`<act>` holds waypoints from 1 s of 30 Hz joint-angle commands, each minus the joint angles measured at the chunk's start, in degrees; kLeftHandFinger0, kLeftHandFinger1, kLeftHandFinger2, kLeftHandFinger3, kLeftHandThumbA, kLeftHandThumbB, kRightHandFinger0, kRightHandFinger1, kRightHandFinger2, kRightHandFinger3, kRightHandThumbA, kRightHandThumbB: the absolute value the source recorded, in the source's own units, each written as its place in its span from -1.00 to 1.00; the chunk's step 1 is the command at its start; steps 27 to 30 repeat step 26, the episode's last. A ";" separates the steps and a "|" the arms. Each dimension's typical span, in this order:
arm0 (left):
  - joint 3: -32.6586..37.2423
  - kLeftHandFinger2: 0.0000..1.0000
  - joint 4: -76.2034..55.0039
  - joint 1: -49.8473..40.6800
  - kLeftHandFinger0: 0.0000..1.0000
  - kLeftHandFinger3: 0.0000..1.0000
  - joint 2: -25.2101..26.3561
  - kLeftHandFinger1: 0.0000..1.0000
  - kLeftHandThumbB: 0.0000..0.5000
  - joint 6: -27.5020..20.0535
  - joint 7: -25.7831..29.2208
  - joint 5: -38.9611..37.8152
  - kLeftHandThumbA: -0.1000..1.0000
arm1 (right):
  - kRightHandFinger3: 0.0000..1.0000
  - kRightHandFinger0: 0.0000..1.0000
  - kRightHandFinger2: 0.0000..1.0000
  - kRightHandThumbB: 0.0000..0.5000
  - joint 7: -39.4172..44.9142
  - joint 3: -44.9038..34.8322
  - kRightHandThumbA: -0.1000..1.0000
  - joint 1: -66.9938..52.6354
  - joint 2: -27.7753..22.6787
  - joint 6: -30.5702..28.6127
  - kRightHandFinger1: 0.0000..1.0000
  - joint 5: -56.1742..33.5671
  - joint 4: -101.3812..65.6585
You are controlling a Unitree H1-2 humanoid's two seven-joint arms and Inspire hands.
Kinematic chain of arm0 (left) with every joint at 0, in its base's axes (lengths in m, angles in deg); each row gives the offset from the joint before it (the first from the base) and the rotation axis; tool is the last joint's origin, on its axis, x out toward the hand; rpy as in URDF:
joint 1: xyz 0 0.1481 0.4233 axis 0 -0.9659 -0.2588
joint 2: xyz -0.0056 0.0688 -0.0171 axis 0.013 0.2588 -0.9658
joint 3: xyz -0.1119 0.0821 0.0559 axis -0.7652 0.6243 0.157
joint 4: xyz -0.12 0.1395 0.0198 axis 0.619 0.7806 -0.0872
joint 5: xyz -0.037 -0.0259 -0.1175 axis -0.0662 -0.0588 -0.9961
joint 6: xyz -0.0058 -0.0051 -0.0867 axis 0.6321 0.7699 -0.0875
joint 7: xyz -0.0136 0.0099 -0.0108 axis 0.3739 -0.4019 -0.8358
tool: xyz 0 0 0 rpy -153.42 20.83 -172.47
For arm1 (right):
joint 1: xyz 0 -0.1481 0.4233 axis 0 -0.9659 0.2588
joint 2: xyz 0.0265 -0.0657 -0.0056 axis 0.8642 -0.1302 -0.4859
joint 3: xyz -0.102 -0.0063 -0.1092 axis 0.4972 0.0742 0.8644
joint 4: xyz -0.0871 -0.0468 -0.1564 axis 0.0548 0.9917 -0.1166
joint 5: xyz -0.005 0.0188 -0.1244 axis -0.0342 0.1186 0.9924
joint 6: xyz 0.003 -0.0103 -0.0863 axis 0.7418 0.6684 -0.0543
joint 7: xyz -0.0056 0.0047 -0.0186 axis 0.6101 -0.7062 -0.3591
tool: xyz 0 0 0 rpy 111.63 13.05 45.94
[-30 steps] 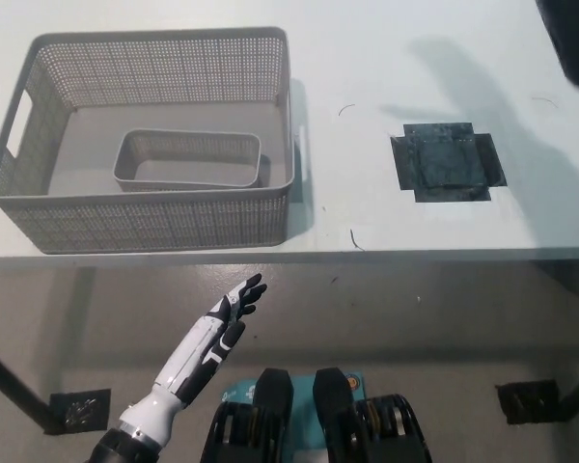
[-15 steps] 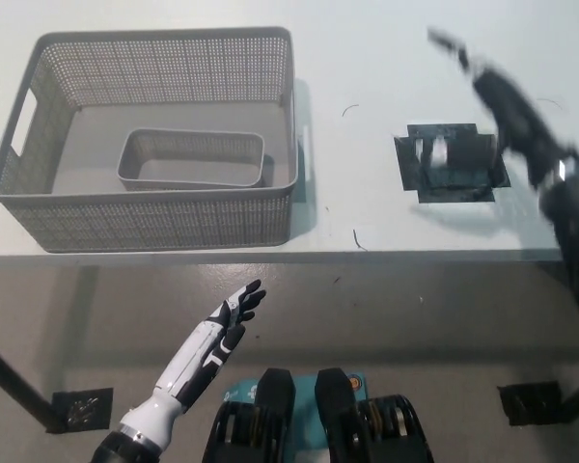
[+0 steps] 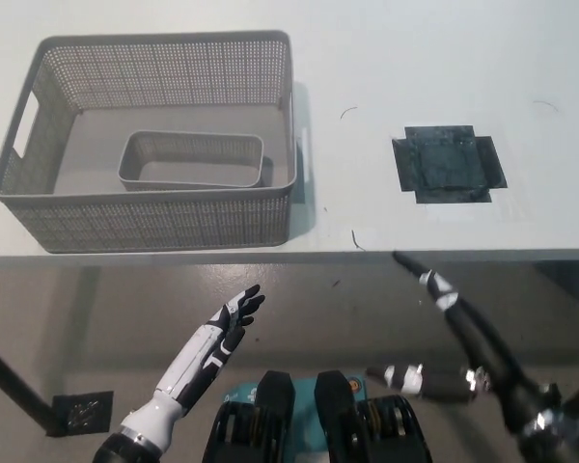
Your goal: Use the right hand to pick up a small rectangular container and put it into a bigger container on the left side
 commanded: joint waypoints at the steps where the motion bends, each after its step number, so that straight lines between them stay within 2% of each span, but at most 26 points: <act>1: -1.25 1.00 -0.48 1.59 1.00 1.00 0.62 1.00 0.48 -5.17 0.79 -0.89 1.00 | 1.00 1.00 1.00 0.53 -0.04 0.31 1.00 -1.56 4.46 -6.91 1.00 -12.87 -8.17; 3: -1.24 1.00 -0.33 1.56 1.00 1.00 0.55 1.00 0.49 -5.39 0.87 -0.69 1.00 | 1.00 1.00 1.00 0.20 1.22 -0.80 1.00 0.19 5.81 -4.96 1.00 -15.06 -1.81; 6: -1.12 1.00 -0.62 1.33 1.00 1.00 0.38 1.00 0.57 -4.93 0.92 -0.36 1.00 | 1.00 1.00 1.00 -0.16 1.32 -3.02 1.00 2.30 8.75 -0.24 1.00 -17.52 4.42; 10: -1.41 1.00 -0.81 1.61 1.00 1.00 0.30 1.00 0.58 -4.54 1.13 -0.40 1.00 | 1.00 1.00 1.00 -0.57 2.30 -4.14 1.00 5.23 10.28 -1.61 1.00 -18.27 13.11; 13: -2.05 1.00 -1.08 2.06 1.00 1.00 0.77 1.00 0.51 -4.55 1.63 0.16 1.00 | 1.00 1.00 1.00 -0.74 3.98 -4.73 1.00 7.62 11.09 -1.23 1.00 -19.81 17.32; 14: -2.09 1.00 -0.72 2.23 1.00 1.00 0.79 1.00 0.51 -4.97 1.60 0.24 1.00 | 1.00 1.00 1.00 -0.69 3.77 -4.64 1.00 8.44 10.72 -2.45 1.00 -18.28 19.56; 17: -2.12 1.00 -0.08 2.37 1.00 1.00 0.65 1.00 0.48 -5.73 1.75 0.98 1.00 | 1.00 1.00 1.00 -0.87 4.80 -5.37 1.00 9.12 11.08 -1.23 1.00 -20.83 20.92; 19: -2.35 1.00 0.49 2.38 1.00 1.00 0.16 1.00 0.43 -6.66 2.38 1.18 1.00 | 1.00 1.00 1.00 -0.91 5.03 -5.50 1.00 9.80 11.30 -0.56 1.00 -21.41 21.32; 23: -2.70 1.00 1.36 2.34 1.00 1.00 -0.86 1.00 0.39 -6.74 3.97 1.87 1.00 | 1.00 1.00 1.00 -0.88 5.07 -5.25 1.00 11.21 11.90 -0.63 1.00 -21.11 22.97; 25: -2.41 1.00 1.64 2.31 1.00 1.00 -1.05 1.00 0.39 -6.74 4.24 2.26 1.00 | 1.00 1.00 1.00 -0.79 4.89 -5.05 1.00 11.46 12.04 -0.47 1.00 -20.58 22.88; 30: -2.41 1.00 1.64 2.31 1.00 1.00 -1.05 1.00 0.39 -6.74 4.24 2.26 1.00 | 1.00 1.00 1.00 -0.79 4.89 -5.05 1.00 11.46 12.04 -0.47 1.00 -20.58 22.88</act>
